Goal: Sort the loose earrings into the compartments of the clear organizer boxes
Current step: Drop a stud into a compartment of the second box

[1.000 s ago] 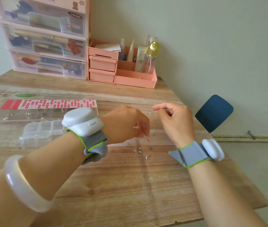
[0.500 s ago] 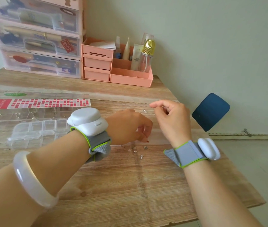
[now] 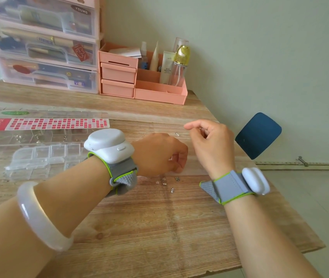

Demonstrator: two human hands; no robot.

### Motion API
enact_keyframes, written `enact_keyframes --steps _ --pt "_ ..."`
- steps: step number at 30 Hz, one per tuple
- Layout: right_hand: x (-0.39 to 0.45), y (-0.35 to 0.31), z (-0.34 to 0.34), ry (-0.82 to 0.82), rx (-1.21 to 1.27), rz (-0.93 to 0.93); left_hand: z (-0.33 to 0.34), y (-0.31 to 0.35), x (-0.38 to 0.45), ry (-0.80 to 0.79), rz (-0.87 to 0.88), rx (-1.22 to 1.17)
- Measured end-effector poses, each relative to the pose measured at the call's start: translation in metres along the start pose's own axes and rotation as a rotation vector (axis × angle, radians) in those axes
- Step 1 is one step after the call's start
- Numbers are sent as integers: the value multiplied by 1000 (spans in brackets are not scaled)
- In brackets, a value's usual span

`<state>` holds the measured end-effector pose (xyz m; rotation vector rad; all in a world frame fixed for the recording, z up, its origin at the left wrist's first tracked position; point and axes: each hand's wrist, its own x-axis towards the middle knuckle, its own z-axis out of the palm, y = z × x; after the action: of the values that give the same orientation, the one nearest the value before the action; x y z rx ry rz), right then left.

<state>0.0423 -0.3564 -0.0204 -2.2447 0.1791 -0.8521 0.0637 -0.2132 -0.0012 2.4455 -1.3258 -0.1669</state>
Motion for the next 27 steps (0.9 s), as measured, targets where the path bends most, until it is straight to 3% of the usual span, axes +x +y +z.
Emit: enact_keyframes --steps 10,20,27 --pt "-3 -3 0 -49 6 -46 -29 -29 -43 261 -113 -181" --pt "-13 -14 -3 -482 82 -182 -24 -40 -64 462 -190 -241" --pt "-16 -13 -2 -635 -79 -270 -20 -39 -67 538 -163 -249"
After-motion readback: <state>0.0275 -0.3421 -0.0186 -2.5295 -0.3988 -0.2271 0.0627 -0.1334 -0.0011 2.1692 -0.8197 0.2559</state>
